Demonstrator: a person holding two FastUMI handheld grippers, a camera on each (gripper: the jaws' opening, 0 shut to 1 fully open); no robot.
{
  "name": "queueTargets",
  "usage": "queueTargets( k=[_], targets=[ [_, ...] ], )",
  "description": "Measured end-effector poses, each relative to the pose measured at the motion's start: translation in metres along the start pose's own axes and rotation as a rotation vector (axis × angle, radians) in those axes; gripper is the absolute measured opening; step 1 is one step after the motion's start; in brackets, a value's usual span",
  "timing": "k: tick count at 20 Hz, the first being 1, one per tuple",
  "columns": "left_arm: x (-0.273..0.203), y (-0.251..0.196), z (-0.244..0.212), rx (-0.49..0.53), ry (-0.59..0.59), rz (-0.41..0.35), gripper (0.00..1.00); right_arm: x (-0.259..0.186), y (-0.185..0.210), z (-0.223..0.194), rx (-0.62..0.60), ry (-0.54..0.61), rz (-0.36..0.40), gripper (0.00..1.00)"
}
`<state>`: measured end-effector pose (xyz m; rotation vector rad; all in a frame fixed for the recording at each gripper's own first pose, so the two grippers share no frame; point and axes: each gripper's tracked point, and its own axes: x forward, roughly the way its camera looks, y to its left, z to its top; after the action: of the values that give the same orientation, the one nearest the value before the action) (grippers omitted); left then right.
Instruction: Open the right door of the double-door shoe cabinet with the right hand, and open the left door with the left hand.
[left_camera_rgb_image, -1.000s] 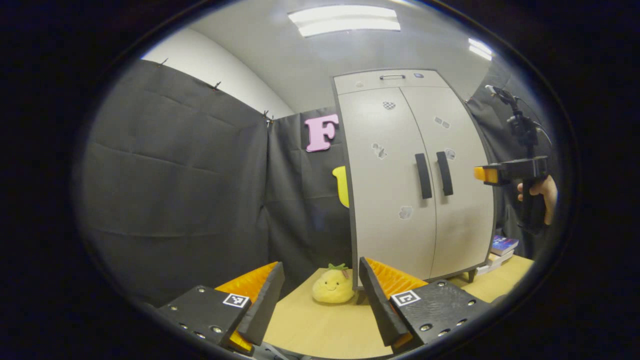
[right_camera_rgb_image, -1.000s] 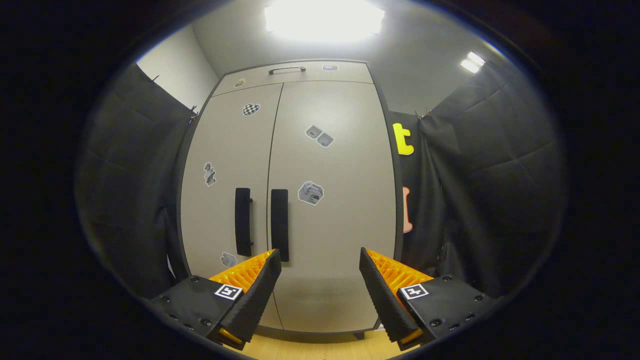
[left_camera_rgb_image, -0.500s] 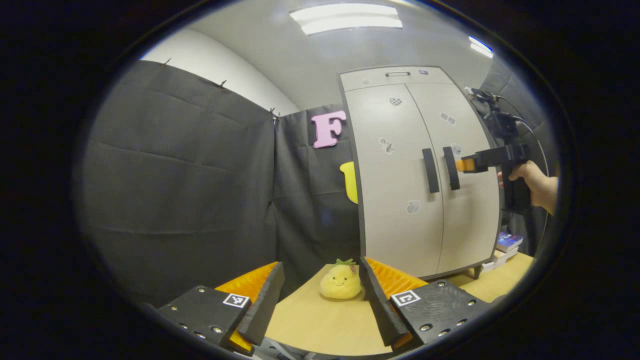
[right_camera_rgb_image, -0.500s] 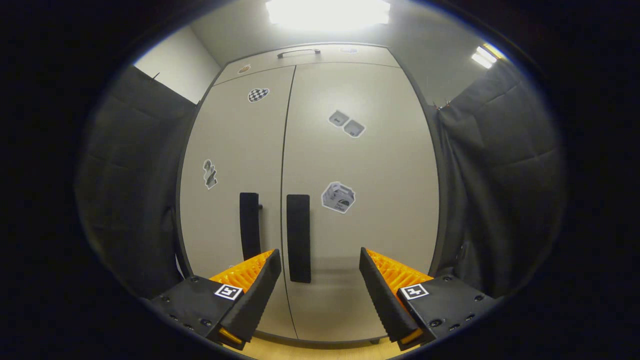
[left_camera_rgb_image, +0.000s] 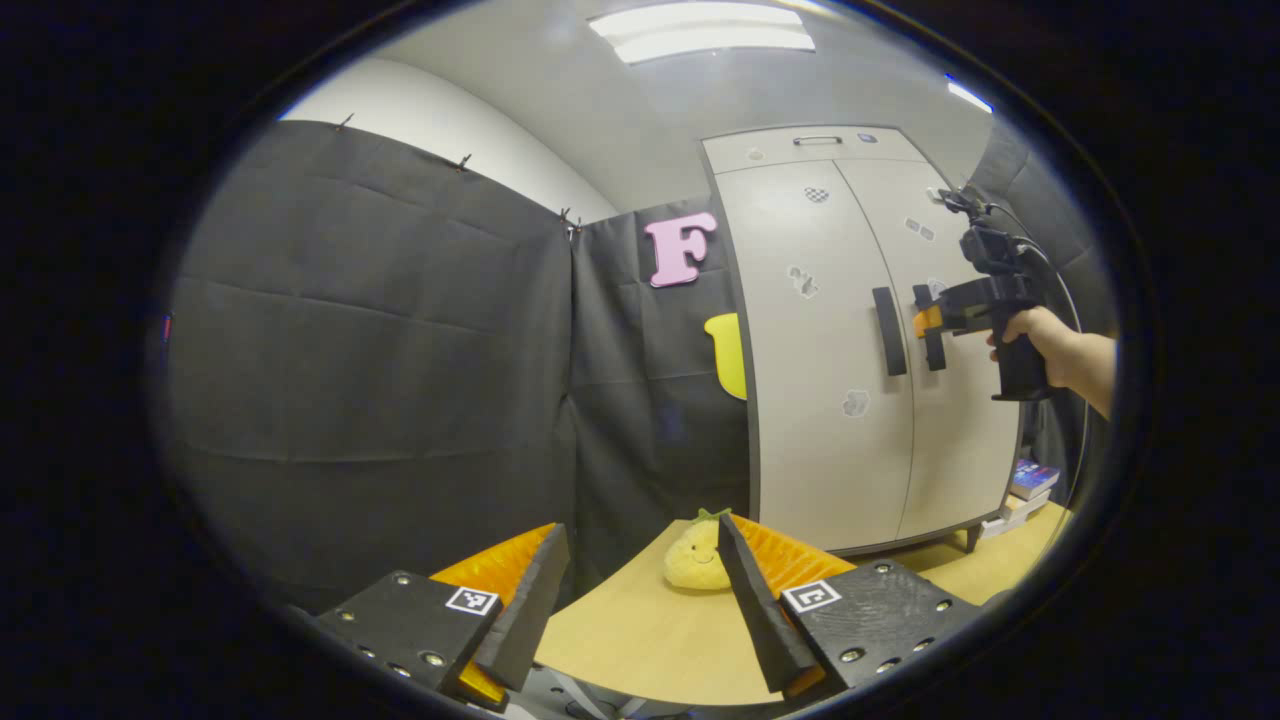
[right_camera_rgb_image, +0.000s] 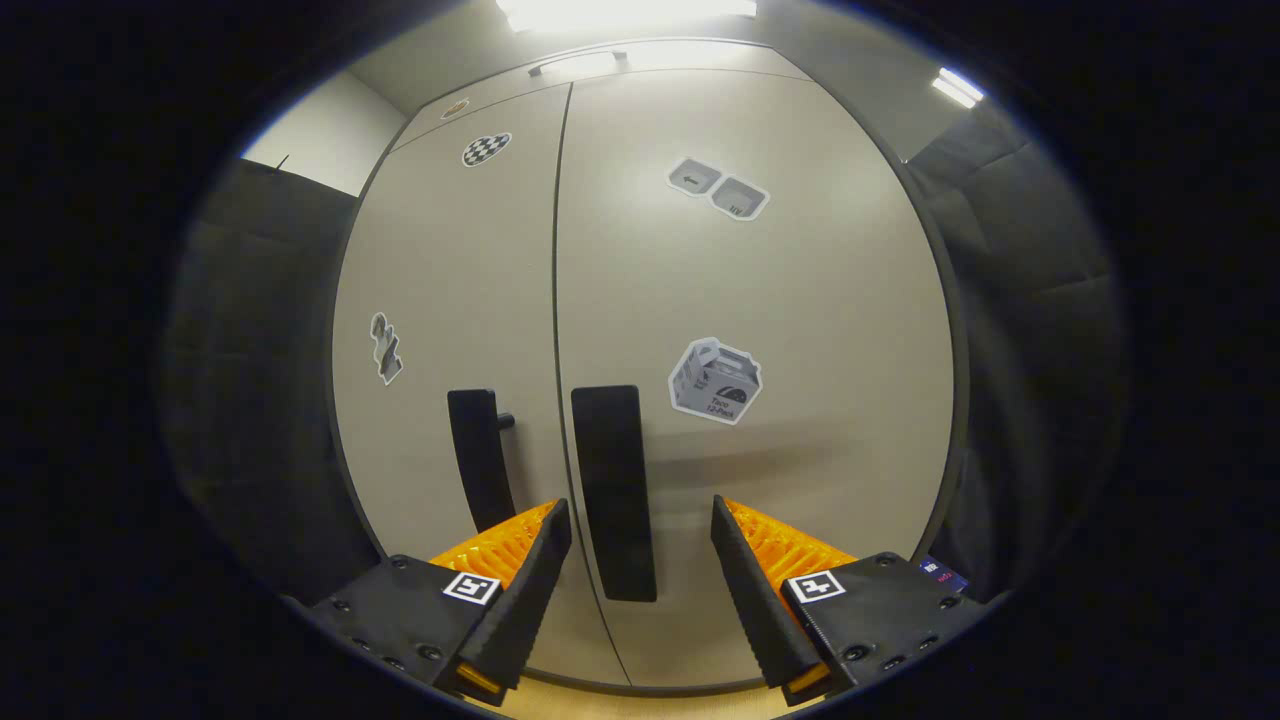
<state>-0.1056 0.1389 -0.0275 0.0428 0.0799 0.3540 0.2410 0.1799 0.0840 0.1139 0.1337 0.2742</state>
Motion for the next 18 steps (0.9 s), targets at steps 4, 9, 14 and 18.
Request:
queueTargets(
  k=[4,9,14,18],
  targets=[
    [0.000,-0.002,0.003,0.005,-0.008,0.005,0.87,0.011,0.010,-0.008,-0.046,0.060,0.014,0.77],
    [-0.004,0.002,0.009,0.014,-0.022,0.010,0.87,0.009,0.014,-0.010,-0.063,0.088,0.000,0.76],
    [-0.002,0.005,0.004,0.003,-0.013,0.020,0.87,0.016,0.006,-0.009,-0.013,0.098,-0.047,0.34],
    [-0.003,0.004,0.006,0.002,-0.016,0.011,0.87,0.015,0.007,-0.010,-0.027,0.114,0.010,0.06]
  ],
)
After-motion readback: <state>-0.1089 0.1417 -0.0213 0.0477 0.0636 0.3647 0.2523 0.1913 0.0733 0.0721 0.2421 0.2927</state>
